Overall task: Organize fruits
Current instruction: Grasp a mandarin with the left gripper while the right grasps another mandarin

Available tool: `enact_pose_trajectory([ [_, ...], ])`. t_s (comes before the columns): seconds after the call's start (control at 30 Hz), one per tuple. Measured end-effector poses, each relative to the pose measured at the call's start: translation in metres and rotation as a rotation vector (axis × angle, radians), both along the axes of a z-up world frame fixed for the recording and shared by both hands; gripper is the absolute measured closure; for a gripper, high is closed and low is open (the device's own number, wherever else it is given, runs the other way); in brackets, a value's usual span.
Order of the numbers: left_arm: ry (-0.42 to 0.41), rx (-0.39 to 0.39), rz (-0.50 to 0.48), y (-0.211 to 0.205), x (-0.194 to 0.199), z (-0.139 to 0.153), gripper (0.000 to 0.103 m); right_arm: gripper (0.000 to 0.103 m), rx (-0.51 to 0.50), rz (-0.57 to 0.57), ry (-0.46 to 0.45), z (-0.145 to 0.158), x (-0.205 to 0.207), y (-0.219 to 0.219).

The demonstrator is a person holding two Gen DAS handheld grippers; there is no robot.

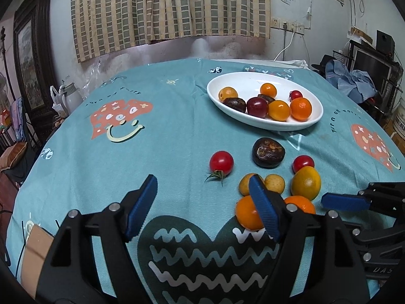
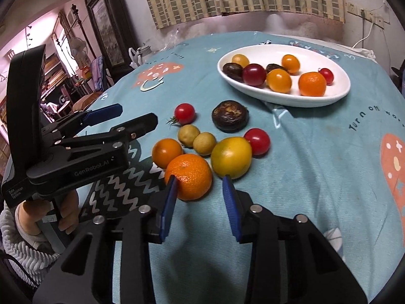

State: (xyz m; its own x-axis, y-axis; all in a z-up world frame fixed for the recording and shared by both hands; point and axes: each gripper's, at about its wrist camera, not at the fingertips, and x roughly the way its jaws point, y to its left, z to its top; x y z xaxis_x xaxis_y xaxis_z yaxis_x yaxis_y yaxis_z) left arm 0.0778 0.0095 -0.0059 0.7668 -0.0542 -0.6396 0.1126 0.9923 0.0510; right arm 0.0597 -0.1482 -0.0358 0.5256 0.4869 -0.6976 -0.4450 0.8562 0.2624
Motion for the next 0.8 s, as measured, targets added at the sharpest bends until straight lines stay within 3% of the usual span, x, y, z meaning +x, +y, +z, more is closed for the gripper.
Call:
enact_pose_trajectory([
  [0.17, 0.005, 0.002, -0.006, -0.001, 0.000, -0.001, 0.026, 0.072, 0.029, 0.038, 0.014, 0.000, 0.001, 0.005],
  [0.5, 0.021, -0.032, 0.022, 0.009, 0.004, -0.002, 0.026, 0.065, 0.070, 0.096, 0.096, -0.009, 0.011, 0.024],
  [0.8, 0.036, -0.063, 0.012, 0.013, 0.004, -0.004, 0.026, 0.069, 0.060, 0.040, 0.027, 0.003, -0.001, 0.006],
])
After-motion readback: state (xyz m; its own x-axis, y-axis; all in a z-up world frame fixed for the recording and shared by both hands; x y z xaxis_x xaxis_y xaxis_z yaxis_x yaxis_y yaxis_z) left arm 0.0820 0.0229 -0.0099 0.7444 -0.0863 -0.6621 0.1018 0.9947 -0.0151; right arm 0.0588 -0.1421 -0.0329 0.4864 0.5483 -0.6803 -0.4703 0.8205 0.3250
